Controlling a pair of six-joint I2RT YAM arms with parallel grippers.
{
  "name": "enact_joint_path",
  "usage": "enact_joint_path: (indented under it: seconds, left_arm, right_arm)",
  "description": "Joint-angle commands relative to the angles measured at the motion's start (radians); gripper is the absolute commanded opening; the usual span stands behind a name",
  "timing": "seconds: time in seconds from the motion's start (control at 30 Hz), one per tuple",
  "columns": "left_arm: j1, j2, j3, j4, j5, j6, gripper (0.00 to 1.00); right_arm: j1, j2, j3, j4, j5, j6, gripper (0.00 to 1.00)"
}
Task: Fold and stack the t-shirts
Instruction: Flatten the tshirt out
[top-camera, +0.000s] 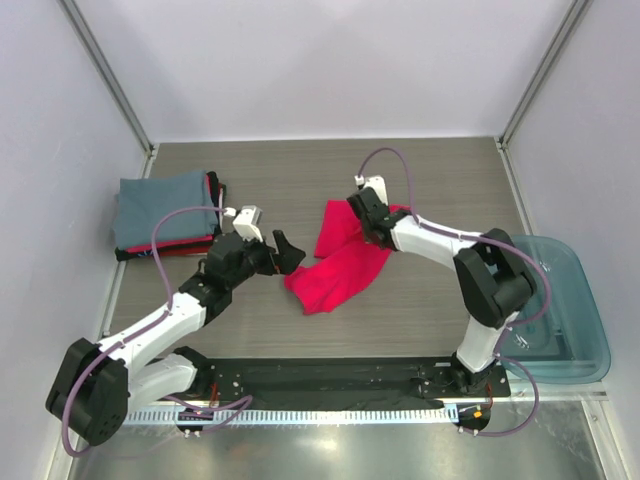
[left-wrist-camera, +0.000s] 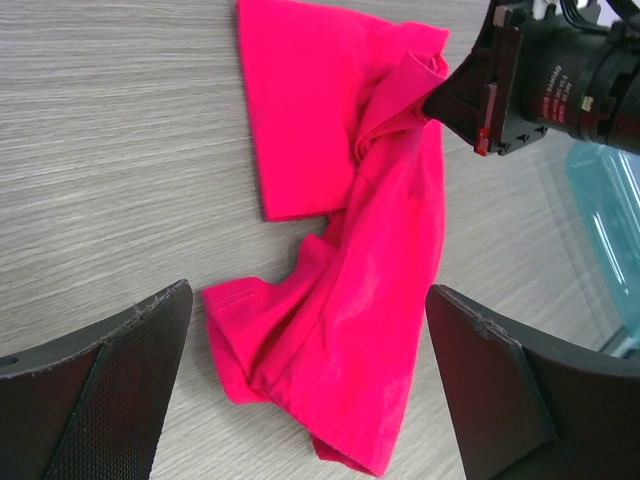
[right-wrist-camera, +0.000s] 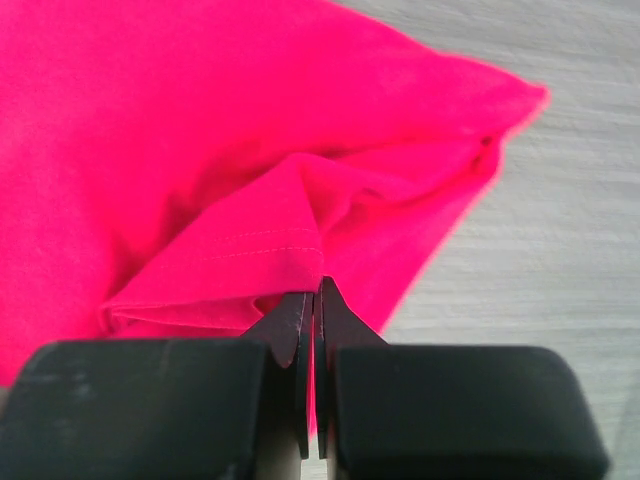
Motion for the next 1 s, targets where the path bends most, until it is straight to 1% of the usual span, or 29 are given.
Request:
enact_joint_path:
  seconds: [0.0, 0.1, 0.17, 0.27, 0.37, 0.4, 0.47, 0.63, 0.73, 0.8, 0.83, 0.93, 0.97]
  left_arm:
    - [-0.035, -0.018, 0.006, 0.053, 0.053, 0.032, 1.00]
    - [-0.067, -0.025, 0.020, -0.025, 0.023, -0.049, 0.99]
    - [-0.087, -0.034, -0.003, -0.048, 0.049, -0.109, 1.00]
    - [-0.182, -0.091, -0.055, -0.071, 0.037, -0.149, 1.00]
    - [-0.225, -0.126, -0.075, -0.134, 0.016, -0.166, 0.99]
    - [-0.233, -0.125, -0.078, -0.148, 0.032, -0.178, 0.99]
    - [-0.236, -0.128, -0.103, -0.117, 0.132, -0.163, 1.00]
    - [-0.237, -0.218, -0.144, -0.131, 0.102, -0.160, 1.00]
    - [-0.237, -0.203, -0.124, -0.171, 0.092, -0.187, 1.00]
    - [-0.237, -0.161, -0.120, -0.169, 0.105, -0.207, 1.00]
    - [-0.237, -0.141, -0.123, -0.154, 0.124, -0.218, 0.91]
    - [-0.246, -0.082, -0.147, -0.085, 0.139, -0.252, 0.77]
    - [-0.250, -0.068, -0.152, -0.073, 0.138, -0.264, 0.77]
  right_arm:
    - [-0.022, -0.143, -0.095, 0.150, 0.072, 0.059, 0.01]
    - [-0.065, -0.196, -0.168, 0.180, 0.041, 0.111, 0.01]
    - [-0.112, -0.231, -0.200, 0.212, -0.040, 0.128, 0.01]
    - [-0.154, -0.275, -0.271, 0.292, -0.103, 0.156, 0.01]
    - [-0.157, -0.288, -0.302, 0.341, -0.124, 0.153, 0.01]
    - [-0.158, -0.291, -0.302, 0.342, -0.123, 0.153, 0.01]
    - [-0.158, -0.297, -0.308, 0.343, -0.115, 0.153, 0.01]
    - [-0.158, -0.326, -0.331, 0.362, -0.129, 0.155, 0.01]
    - [-0.160, -0.331, -0.339, 0.370, -0.124, 0.153, 0.01]
    - [-0.160, -0.329, -0.336, 0.370, -0.121, 0.158, 0.01]
    - [-0.160, -0.325, -0.334, 0.370, -0.124, 0.158, 0.01]
    - [-0.160, -0.325, -0.333, 0.369, -0.126, 0.158, 0.01]
    - [-0.160, -0.323, -0.333, 0.369, -0.128, 0.159, 0.02]
